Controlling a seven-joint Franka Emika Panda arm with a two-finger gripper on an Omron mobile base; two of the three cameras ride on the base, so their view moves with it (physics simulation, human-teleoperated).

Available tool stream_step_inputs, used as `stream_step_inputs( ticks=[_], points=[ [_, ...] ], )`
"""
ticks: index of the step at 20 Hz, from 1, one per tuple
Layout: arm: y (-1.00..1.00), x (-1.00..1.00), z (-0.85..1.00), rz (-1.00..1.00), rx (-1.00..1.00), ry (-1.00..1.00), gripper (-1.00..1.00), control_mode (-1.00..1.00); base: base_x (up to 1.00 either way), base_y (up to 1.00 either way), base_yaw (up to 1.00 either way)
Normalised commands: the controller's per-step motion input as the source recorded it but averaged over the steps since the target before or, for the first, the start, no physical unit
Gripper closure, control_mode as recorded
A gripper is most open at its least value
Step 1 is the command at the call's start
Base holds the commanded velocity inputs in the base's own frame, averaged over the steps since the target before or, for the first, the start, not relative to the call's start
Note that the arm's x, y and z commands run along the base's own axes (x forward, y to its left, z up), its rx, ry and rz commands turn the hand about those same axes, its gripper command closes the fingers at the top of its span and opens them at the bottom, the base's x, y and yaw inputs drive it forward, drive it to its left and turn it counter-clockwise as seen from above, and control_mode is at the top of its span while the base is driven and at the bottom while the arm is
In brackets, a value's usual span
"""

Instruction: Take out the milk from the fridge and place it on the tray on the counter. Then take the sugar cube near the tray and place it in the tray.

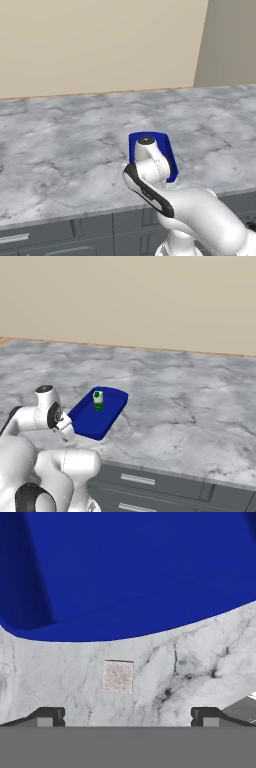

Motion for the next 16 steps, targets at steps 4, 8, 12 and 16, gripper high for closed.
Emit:
stream_step_inputs(
  ticks=[4, 8, 12, 16],
  points=[
    [-0.03, -0.10, -0.28, 0.00, 0.06, -0.02, -1.00, -1.00, 0.00, 0.00, 0.00],
    [-0.18, -0.02, -0.42, 0.00, 0.03, -0.04, -1.00, -1.00, 0.00, 0.00, 0.00],
    [-0.16, 0.00, -0.44, 0.00, 0.01, 0.00, -1.00, -1.00, 0.00, 0.00, 0.00],
    [-0.15, 0.00, -0.32, 0.00, 0.00, -0.02, -1.00, -1.00, 0.00, 0.00, 0.00]
  ],
)
